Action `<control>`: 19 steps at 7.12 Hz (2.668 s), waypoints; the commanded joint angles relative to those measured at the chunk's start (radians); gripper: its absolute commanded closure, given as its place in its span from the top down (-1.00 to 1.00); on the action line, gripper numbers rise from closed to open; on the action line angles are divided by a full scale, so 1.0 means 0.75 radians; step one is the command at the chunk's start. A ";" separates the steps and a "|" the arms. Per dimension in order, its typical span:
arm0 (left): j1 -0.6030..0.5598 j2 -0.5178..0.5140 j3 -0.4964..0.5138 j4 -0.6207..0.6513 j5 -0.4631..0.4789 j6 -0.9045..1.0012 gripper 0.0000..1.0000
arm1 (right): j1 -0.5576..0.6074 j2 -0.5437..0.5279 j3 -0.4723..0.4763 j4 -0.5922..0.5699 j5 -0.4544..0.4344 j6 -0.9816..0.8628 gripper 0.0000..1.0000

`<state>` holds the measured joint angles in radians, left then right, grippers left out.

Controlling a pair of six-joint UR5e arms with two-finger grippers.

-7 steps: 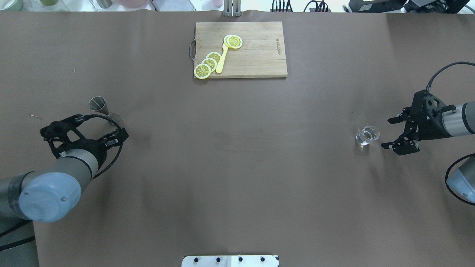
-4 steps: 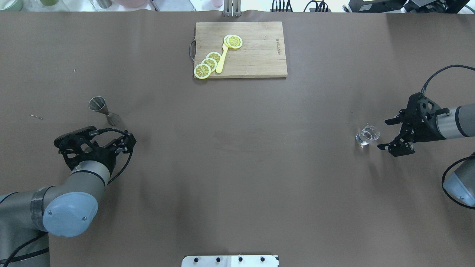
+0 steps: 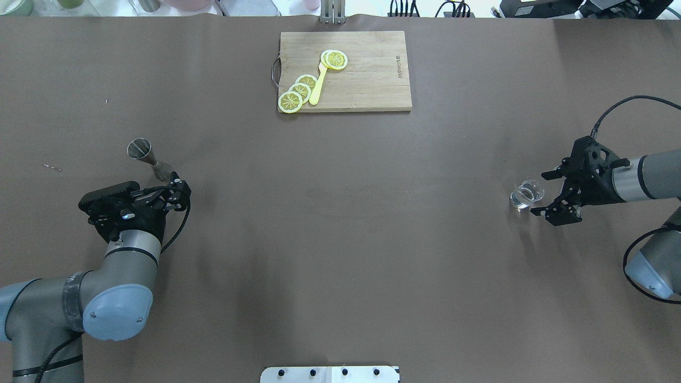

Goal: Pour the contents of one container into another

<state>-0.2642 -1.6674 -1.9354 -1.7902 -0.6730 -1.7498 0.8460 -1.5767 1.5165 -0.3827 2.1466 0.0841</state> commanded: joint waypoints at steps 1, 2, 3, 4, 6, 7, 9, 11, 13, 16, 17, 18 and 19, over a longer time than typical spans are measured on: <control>0.000 -0.045 0.099 0.000 0.081 0.001 0.96 | -0.011 0.012 0.001 0.001 -0.017 0.002 1.00; -0.002 -0.077 0.158 0.010 0.156 0.001 0.96 | -0.017 0.012 -0.007 0.042 -0.019 0.004 1.00; -0.004 -0.078 0.185 0.012 0.201 -0.001 0.96 | -0.019 0.010 -0.026 0.107 -0.021 0.041 1.00; -0.004 -0.076 0.210 0.010 0.204 -0.027 0.96 | -0.019 0.004 -0.030 0.150 -0.023 0.047 1.00; -0.004 -0.076 0.259 0.012 0.204 -0.180 0.96 | -0.019 -0.019 -0.062 0.272 -0.027 0.088 1.00; -0.006 -0.078 0.283 0.012 0.206 -0.183 0.96 | -0.019 -0.031 -0.085 0.324 -0.027 0.094 1.00; -0.018 -0.080 0.332 0.004 0.206 -0.183 0.96 | -0.019 -0.041 -0.103 0.404 -0.033 0.096 1.00; -0.042 -0.082 0.357 0.008 0.206 -0.181 0.95 | -0.021 -0.037 -0.156 0.506 -0.052 0.151 1.00; -0.063 -0.108 0.369 0.012 0.206 -0.181 0.95 | -0.023 -0.021 -0.212 0.571 -0.060 0.168 1.00; -0.083 -0.172 0.474 -0.002 0.214 -0.181 0.95 | -0.026 -0.004 -0.247 0.645 -0.087 0.237 1.00; -0.087 -0.182 0.476 0.002 0.236 -0.181 0.95 | -0.030 0.010 -0.269 0.696 -0.105 0.294 1.00; -0.092 -0.182 0.478 0.002 0.241 -0.181 0.94 | -0.036 0.026 -0.291 0.723 -0.111 0.323 1.00; -0.094 -0.184 0.480 0.000 0.245 -0.181 0.81 | -0.040 0.040 -0.312 0.741 -0.119 0.326 1.00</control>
<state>-0.3316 -1.8030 -1.5781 -1.7892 -0.4947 -1.8852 0.8202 -1.5598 1.3019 0.1513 2.0652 0.3148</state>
